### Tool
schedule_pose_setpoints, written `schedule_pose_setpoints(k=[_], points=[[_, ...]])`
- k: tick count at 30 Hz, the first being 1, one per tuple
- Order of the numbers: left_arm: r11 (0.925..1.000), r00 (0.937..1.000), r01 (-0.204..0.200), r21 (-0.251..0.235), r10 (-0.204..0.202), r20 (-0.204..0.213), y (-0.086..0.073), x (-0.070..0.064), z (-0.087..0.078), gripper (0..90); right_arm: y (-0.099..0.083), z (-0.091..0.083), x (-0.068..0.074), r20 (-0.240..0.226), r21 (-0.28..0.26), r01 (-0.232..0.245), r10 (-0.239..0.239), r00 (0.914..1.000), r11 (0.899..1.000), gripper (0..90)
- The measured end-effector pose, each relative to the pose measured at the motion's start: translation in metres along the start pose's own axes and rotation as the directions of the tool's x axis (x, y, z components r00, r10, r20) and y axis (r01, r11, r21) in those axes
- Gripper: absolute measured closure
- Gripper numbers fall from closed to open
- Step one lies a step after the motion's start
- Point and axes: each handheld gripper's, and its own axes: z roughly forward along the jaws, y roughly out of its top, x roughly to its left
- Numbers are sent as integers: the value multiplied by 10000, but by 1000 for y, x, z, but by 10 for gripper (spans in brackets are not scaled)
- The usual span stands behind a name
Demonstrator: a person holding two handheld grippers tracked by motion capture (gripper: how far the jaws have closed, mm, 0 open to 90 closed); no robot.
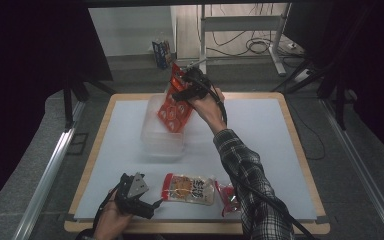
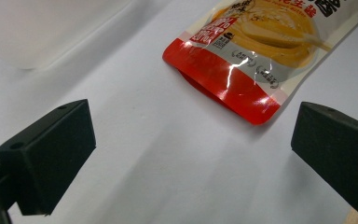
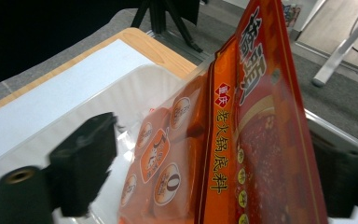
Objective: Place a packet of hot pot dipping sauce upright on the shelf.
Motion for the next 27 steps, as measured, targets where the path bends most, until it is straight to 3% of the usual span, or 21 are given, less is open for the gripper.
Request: schedule_pose_setpoints(k=[8, 16, 27], points=[[10000, 10000, 47, -2, -47, 73, 0, 0, 0, 0, -6, -11, -2, -293, -88, 177, -179, 9994, 9998, 24], [9999, 9998, 128, -36, -128, 125, 0, 0, 0, 0, -17, -19, -1, -227, 117, 643, -641, 9977, 9979, 0], [9997, 9995, 223, -19, -223, 229, 1, 0, -1, 0, -40, -32, -5, -336, 239, 508, -500, 9982, 9984, 0]])
